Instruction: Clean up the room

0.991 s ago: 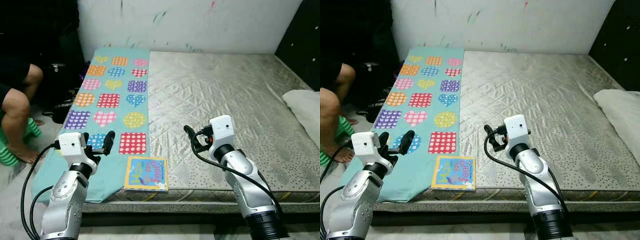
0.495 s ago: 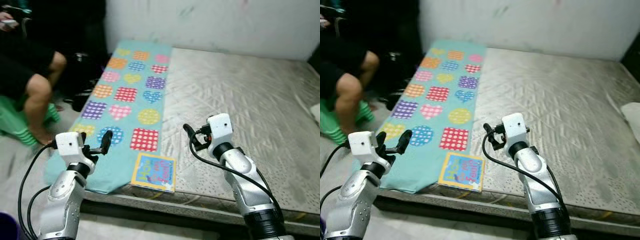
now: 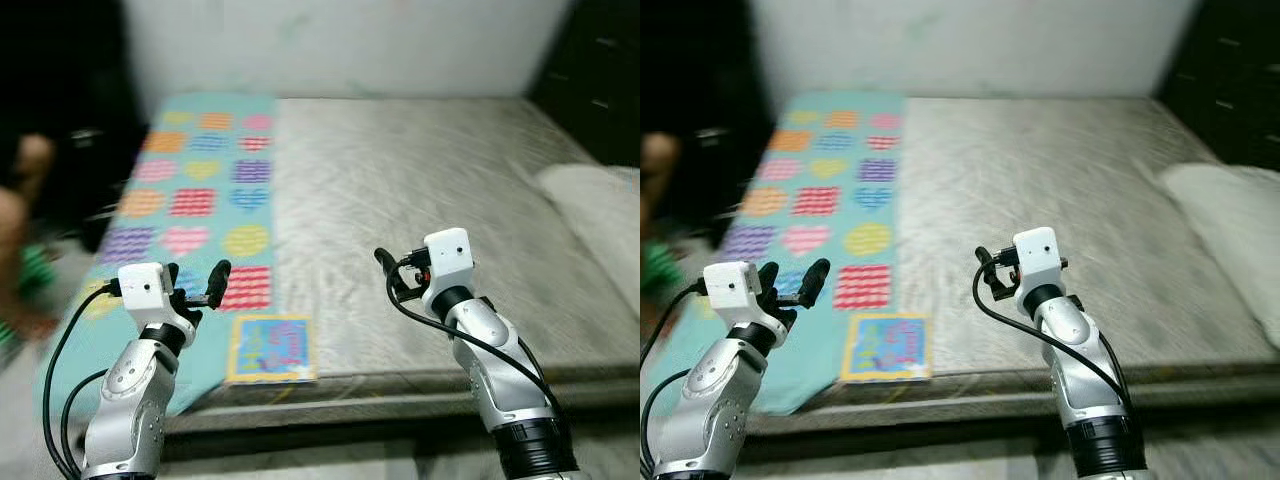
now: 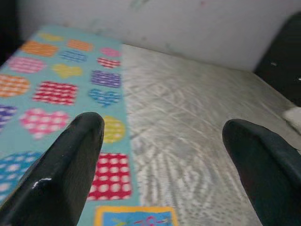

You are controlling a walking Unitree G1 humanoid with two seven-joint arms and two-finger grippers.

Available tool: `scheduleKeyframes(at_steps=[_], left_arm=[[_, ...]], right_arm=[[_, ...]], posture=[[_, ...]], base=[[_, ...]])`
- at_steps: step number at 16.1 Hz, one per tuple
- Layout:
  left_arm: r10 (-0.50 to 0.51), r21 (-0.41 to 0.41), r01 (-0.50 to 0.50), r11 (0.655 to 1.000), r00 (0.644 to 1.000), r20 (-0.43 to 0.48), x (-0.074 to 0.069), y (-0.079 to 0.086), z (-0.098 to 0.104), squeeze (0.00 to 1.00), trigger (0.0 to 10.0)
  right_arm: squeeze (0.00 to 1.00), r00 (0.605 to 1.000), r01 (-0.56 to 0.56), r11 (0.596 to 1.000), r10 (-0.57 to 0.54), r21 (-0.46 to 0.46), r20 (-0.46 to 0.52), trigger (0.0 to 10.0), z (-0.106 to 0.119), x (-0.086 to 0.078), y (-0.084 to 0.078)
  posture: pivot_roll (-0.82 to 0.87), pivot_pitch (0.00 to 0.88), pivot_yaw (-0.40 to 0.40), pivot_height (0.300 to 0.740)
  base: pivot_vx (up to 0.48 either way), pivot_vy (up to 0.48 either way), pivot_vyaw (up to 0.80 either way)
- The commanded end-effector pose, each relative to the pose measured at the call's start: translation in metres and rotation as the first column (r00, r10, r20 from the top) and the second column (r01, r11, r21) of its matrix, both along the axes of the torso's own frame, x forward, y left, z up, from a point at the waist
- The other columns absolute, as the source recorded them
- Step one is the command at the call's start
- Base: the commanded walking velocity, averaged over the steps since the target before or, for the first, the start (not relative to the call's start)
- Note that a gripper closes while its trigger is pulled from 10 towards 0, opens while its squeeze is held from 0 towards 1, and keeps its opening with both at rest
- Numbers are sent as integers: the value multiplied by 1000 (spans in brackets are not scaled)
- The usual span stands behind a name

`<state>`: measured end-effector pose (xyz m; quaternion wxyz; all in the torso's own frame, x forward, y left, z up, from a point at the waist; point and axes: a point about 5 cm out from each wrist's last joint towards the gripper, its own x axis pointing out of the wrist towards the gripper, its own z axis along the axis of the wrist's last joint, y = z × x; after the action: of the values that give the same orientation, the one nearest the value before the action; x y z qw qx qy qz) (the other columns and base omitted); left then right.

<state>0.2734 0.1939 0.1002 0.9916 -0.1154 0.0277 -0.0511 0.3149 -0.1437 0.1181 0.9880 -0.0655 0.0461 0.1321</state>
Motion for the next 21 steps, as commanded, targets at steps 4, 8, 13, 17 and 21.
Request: scheduleKeyframes(at_steps=[4,8,13,17,21], left_arm=[[-1,-1,1,1000,1000,7,2,-1,2,0,10000],[6,-10,-6,1000,1000,-1,2,0,1,0,10000],[8,-14,-8,1000,1000,1,2,-1,1,0,10000],[15,-8,-15,1000,1000,3,2,0,1,0,10000],[13,-5,-13,1000,1000,2,1,0,1,0,10000]], right_arm=[[0,1000,4,1000,-4,-2,6,10000,1,1,-1],[0,1000,5,1000,-5,-12,8,10000,2,1,-2],[0,1000,9,1000,-9,-12,11,10000,2,1,-3],[0,1000,1,1000,-1,-12,17,10000,3,1,-2],[0,1000,-2,1000,2,-12,16,10000,3,1,-2]], posture=[[-175,0,-42,740],[-174,0,-43,740],[-177,0,-43,740],[-175,0,-45,740],[-176,0,-43,740]], base=[[0,0,0],[0,370,0],[0,461,0],[0,71,0],[0,0,0]])
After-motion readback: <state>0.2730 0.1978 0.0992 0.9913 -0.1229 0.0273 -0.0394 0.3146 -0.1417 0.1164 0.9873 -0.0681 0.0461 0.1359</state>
